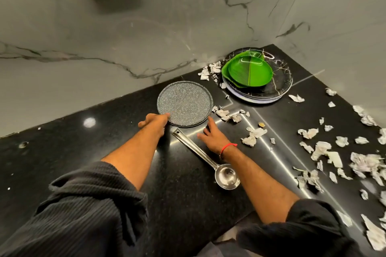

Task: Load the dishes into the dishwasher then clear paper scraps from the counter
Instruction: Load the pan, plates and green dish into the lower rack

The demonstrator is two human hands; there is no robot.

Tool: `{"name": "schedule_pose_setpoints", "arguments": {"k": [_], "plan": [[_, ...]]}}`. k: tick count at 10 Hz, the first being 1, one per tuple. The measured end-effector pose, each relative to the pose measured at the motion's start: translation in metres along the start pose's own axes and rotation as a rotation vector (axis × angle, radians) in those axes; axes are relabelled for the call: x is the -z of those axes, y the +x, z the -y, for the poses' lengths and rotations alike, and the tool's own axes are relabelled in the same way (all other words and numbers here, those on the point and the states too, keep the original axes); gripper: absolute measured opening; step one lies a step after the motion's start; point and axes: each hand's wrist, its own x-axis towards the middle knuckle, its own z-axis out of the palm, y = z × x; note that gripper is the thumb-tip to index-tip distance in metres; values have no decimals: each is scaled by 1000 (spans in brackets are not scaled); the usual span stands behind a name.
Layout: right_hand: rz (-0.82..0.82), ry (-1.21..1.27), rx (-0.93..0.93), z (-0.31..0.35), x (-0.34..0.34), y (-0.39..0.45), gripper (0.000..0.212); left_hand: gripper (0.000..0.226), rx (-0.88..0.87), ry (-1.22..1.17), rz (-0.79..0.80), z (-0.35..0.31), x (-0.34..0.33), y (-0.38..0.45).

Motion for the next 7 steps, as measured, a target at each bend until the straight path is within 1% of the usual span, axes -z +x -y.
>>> {"name": "schedule_pose_setpoints", "arguments": {"k": [1,2,3,4,5,6,7], "plan": [[-41,52,40,-4,-3,-17,83,73,-43,60,36,-5,10,-32],[-149,65,78,-2,0,-30,77,73,-107,-37,78,-4,13,-38],[-277,184,122,3,5,-49,66,38,-219,-377,205,-6,23,-67],[-376,272,138,6,4,-62,63,22,-318,-496,264,-10,34,-87],[-513,470,153,9,-3,-93,62,18,-451,-561,314,-12,57,-124],[-598,634,145,6,-5,-117,69,9,-520,-543,423,-8,70,-151],[-786,751,183,-2,-12,-166,61,14,-557,-413,665,9,81,-192]]}}
